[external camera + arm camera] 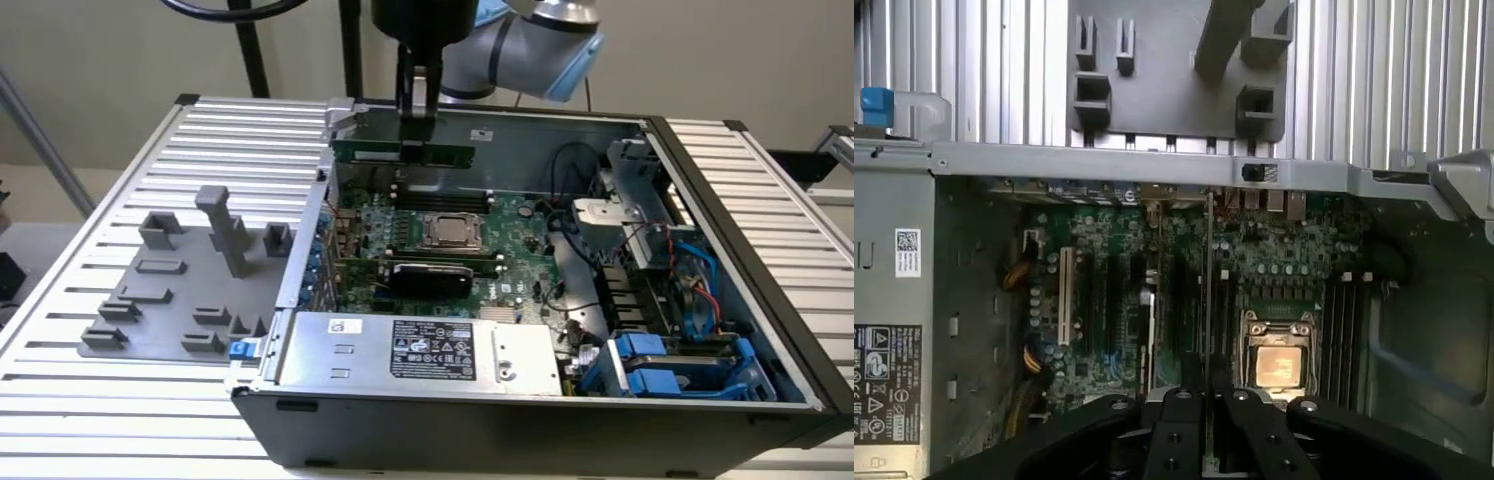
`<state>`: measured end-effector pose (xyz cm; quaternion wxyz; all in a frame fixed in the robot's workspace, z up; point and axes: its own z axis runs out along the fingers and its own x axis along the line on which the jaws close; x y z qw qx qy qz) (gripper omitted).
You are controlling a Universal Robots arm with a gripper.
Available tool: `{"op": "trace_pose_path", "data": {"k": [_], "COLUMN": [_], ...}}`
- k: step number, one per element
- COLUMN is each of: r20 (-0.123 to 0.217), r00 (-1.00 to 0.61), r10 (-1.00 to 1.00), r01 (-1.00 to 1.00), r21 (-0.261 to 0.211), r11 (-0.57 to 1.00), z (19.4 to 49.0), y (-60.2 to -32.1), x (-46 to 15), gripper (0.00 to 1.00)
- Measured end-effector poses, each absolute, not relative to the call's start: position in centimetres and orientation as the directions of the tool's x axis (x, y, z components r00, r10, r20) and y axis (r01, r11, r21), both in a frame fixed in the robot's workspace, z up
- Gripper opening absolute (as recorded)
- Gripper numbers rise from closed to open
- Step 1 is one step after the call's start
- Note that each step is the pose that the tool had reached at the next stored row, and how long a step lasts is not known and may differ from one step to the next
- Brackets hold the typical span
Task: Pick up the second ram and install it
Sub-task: 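Insert the second ram into the second slot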
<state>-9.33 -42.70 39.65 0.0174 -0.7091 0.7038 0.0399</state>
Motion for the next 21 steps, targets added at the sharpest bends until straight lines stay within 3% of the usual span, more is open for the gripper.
{"op": "trace_pose_path", "data": {"k": [11, 21], "r20": [-0.081, -0.081], "r00": [0.007, -0.016], "r10": [-0.997, -0.997], "r01": [-0.999, -0.999], "r21": [0.031, 0.031], "r11": [-0.009, 0.014], "z": [37.8, 36.4], "y": [-38.4, -37.9], "x": [-7.2, -4.9], "gripper": [0.0, 0.0]}}
